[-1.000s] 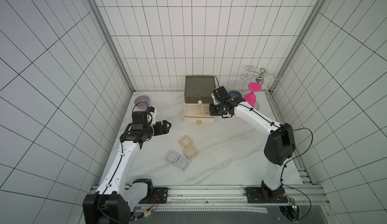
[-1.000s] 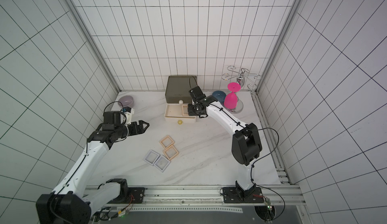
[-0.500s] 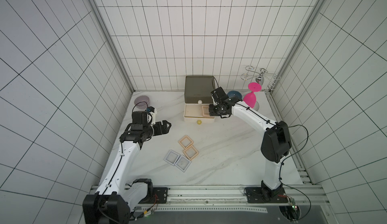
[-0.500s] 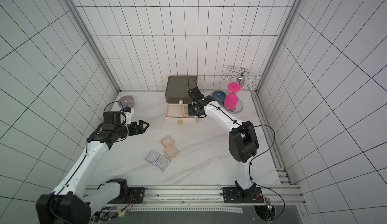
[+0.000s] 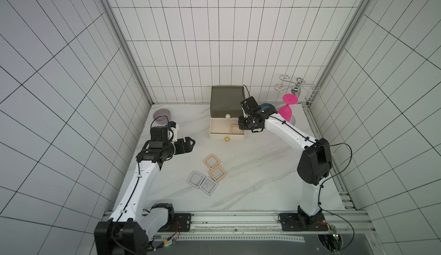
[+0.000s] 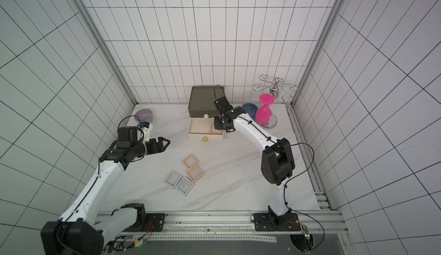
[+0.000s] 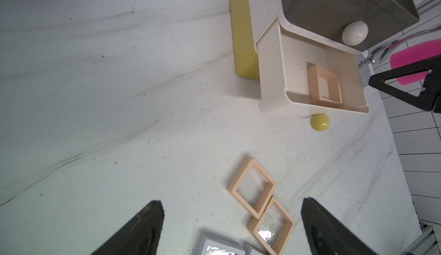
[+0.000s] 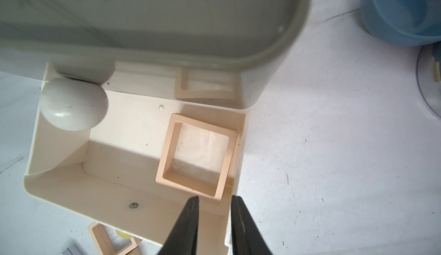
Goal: Place the brooch boxes into the drawer by color
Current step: Place the brooch box in the drawer, then pick up the brooch box from the center of the board.
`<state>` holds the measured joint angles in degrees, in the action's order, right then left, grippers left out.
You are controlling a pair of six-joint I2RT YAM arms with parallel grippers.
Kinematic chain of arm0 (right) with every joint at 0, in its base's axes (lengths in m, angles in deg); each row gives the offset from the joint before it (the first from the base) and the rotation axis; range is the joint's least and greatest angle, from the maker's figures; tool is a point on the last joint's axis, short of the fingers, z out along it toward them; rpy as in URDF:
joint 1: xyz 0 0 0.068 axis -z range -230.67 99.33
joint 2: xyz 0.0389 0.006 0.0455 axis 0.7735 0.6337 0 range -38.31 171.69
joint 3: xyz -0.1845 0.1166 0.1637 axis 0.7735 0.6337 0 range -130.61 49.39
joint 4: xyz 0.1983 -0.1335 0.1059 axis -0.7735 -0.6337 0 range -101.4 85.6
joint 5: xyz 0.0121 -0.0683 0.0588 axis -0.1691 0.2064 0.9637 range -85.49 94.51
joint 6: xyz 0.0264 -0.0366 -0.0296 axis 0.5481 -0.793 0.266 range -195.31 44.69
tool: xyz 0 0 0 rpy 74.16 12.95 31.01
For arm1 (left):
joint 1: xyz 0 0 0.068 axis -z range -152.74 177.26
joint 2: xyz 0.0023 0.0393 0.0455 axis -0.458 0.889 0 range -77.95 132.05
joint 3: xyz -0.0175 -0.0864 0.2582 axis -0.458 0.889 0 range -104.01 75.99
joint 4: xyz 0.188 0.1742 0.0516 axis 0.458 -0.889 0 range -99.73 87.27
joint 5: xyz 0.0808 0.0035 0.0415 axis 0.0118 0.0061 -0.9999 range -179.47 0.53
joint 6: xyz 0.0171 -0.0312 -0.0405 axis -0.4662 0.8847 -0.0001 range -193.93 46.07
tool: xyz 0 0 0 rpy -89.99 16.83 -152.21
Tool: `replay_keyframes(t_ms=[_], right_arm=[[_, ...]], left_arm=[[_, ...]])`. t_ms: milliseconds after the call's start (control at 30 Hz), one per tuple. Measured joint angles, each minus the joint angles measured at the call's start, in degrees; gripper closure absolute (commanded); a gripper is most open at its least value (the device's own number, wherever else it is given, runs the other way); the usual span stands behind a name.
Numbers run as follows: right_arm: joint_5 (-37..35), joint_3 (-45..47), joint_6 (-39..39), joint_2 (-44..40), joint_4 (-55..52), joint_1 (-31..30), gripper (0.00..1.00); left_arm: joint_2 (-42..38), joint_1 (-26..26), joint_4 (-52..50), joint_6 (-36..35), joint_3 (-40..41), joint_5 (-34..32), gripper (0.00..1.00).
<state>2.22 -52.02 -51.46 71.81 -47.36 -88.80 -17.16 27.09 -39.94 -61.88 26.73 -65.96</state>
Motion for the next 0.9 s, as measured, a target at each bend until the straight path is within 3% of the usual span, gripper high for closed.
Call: replay_keyframes(t_ms=[200,400,567,900], right_arm=[[3.1,12.1,-2.6,-13.6,6.3,-2.5,0.52],[10.2,26.4,-6.9,-24.8,13.8,-9.7,0.49],[12.6,33.1,-8.8,-21.4,15.5,-15.3,0.54],[12.3,32.3,-11.0,-8.4,16.3,-22.0,0.6]], left_arm=[[0.0,0.0,0.0,0.0,0.0,0.0,0.06],[0.0,0.0,0.0,0.0,0.0,-0.1,0.06],[0.0,0.0,-0.1,0.2,0.0,-1.4,0.06],[0.0,-0.1,-0.8,1.2,0.0,-6.3,0.06]])
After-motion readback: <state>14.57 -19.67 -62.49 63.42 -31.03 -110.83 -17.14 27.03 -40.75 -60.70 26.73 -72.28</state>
